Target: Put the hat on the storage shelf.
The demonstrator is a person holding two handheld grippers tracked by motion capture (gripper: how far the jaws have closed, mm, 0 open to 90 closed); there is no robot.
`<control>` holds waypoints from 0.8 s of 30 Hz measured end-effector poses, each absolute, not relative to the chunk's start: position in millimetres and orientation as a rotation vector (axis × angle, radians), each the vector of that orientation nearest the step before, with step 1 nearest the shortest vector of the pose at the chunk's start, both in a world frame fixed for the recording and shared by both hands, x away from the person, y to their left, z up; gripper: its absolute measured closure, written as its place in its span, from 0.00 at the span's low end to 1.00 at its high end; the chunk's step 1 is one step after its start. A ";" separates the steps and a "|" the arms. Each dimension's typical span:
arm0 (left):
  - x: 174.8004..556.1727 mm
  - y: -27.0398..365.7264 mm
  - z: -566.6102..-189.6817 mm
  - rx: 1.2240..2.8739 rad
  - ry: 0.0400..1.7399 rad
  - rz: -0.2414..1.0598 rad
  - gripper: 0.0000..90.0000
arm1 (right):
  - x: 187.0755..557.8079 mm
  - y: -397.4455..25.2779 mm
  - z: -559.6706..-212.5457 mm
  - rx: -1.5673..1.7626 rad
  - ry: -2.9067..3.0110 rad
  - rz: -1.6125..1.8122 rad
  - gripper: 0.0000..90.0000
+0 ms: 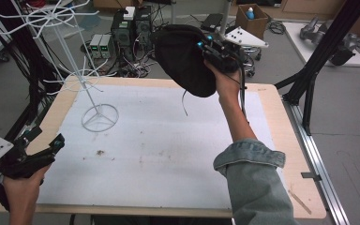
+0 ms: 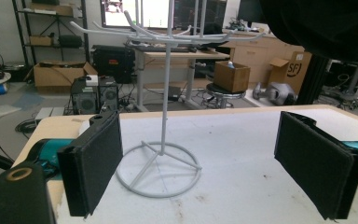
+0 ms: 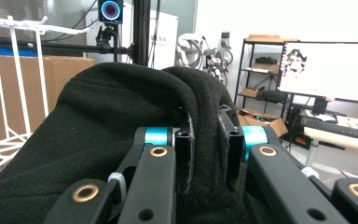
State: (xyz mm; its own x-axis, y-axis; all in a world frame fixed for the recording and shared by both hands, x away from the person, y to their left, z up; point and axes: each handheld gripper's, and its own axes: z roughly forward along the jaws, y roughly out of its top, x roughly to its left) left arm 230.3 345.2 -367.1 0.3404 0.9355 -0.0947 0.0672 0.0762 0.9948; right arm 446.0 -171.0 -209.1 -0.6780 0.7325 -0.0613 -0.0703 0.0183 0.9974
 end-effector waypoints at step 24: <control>233.1 336.5 -369.2 1.360 0.999 0.837 0.17 | 461.8 -121.2 -131.5 0.613 1.660 1.794 0.89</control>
